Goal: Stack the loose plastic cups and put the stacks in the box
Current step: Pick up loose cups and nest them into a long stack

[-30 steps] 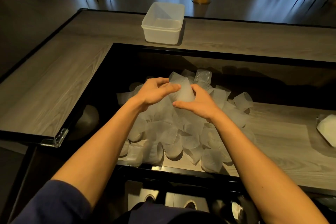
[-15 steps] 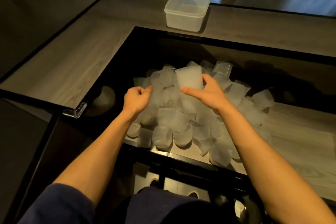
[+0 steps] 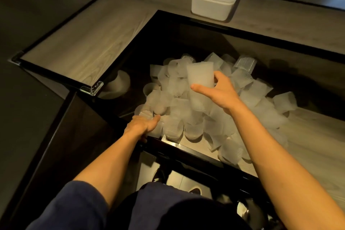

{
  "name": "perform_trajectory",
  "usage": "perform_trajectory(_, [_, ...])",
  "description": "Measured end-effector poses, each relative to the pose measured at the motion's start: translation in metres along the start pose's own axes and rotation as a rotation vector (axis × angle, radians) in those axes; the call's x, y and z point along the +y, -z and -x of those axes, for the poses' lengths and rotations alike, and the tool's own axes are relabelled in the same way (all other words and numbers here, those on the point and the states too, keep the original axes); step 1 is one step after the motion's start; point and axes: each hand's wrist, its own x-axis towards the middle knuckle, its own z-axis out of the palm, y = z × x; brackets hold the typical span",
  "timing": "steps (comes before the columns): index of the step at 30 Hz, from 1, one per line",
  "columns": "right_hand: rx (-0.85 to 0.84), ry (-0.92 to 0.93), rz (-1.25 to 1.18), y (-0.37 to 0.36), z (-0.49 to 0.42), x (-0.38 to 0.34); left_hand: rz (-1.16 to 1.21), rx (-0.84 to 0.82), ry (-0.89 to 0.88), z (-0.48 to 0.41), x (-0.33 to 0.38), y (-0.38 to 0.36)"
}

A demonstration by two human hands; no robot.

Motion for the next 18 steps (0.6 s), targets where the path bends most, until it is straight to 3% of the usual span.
perform_trajectory(8, [-0.052,0.007,0.036,-0.006,0.01,0.005,0.395,-0.139,0.064,0.002,-0.014,-0.011])
perform_trajectory(18, [-0.106,0.002,0.053,-0.011,0.018,0.009,0.441,-0.205,0.008,0.008,-0.02,-0.008])
